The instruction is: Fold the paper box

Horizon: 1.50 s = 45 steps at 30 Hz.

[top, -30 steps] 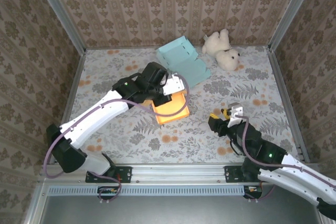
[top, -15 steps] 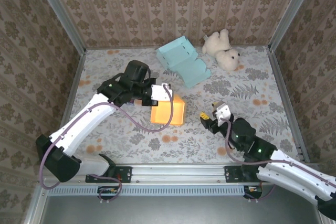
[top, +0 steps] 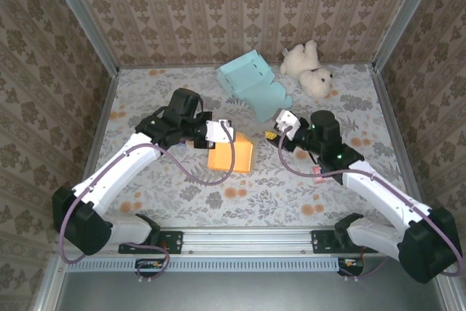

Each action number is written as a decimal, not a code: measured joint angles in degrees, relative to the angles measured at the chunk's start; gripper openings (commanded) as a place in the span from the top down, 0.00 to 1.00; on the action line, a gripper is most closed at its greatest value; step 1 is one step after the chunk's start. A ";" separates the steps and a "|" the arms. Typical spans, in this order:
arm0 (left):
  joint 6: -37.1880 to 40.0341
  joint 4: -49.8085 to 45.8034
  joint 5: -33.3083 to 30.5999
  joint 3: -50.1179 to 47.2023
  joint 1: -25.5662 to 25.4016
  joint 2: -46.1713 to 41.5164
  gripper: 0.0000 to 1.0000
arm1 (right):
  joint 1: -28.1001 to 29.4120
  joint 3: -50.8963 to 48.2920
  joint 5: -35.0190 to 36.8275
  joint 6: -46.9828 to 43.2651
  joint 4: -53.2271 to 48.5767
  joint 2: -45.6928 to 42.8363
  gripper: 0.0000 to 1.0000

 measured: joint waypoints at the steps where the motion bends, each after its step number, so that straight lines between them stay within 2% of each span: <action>1: 0.00 0.74 0.22 -0.87 0.00 -0.68 1.00 | -0.17 0.50 -1.99 -1.77 -0.74 0.37 0.53; 8: 0.00 4.37 2.45 -2.36 0.00 -3.08 1.00 | -0.39 5.18 -11.26 -10.58 -7.63 6.69 0.56; 16: 0.04 5.46 2.95 -3.06 0.00 -3.10 1.00 | -0.02 7.69 -15.52 -15.80 -11.65 9.44 0.56; 27: 0.35 6.16 3.19 -3.13 0.04 -3.10 1.00 | 1.31 8.39 -16.37 -17.46 -11.72 13.70 0.55; 32: 1.09 6.21 3.45 -3.54 0.33 -3.10 1.00 | 1.49 9.49 -16.41 -17.90 -11.82 14.80 0.51; 37: 1.55 6.23 3.43 -3.87 0.39 -3.06 1.00 | 1.46 12.57 -16.94 -20.00 -16.06 14.73 0.47; 45: 1.79 6.21 3.43 -3.87 0.39 -3.04 1.00 | 0.81 15.39 -17.07 -22.47 -22.18 12.63 0.46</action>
